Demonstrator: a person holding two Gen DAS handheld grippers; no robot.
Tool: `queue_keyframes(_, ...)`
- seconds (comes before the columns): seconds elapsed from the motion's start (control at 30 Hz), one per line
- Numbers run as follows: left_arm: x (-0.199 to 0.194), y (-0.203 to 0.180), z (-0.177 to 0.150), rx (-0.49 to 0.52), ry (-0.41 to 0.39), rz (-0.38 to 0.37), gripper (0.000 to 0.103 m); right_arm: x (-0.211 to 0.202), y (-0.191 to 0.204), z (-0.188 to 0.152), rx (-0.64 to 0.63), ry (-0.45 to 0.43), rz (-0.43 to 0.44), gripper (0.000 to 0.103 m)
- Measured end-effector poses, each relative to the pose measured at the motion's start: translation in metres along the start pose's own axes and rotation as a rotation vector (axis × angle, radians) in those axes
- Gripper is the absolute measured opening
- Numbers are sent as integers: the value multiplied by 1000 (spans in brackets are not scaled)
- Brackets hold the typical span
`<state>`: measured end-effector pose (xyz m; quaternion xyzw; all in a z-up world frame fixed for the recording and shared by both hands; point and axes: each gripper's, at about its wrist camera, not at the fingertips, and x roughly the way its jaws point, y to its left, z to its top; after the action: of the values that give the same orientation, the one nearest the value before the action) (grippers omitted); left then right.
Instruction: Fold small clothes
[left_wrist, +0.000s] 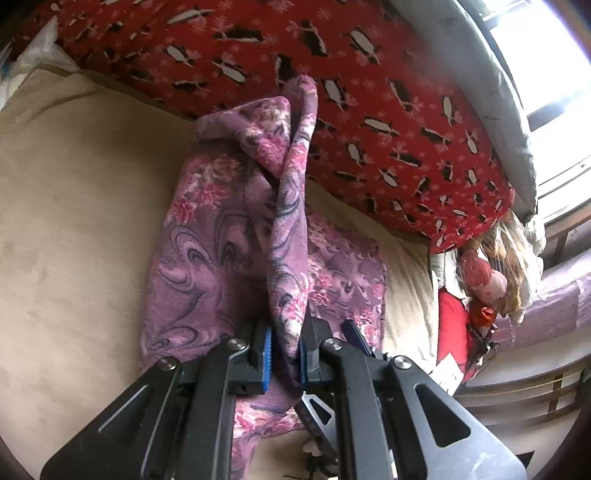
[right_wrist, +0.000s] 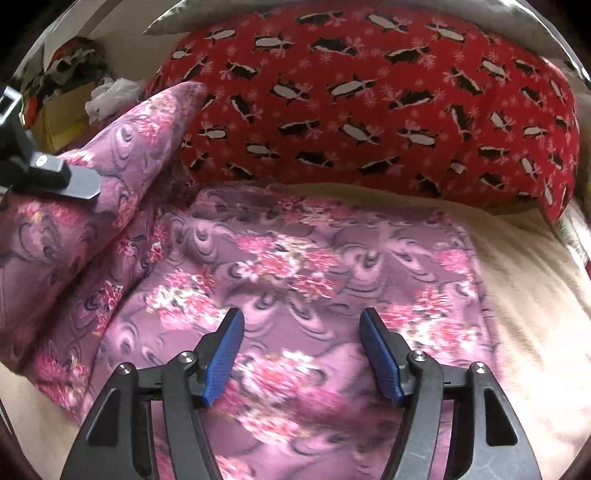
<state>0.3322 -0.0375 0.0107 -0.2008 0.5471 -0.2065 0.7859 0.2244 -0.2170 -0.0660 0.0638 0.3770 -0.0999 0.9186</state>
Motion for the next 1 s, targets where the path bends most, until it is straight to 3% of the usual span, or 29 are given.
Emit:
queue_keyframes(0.4,30,-11,-14,-38,38,-8,8,-15,-29,-6,-8,13,-24,67)
queue_keyframes(1.0,37,-8,-17,-45,63,-28,8,-14,-32,-9,-10,22,-35,67)
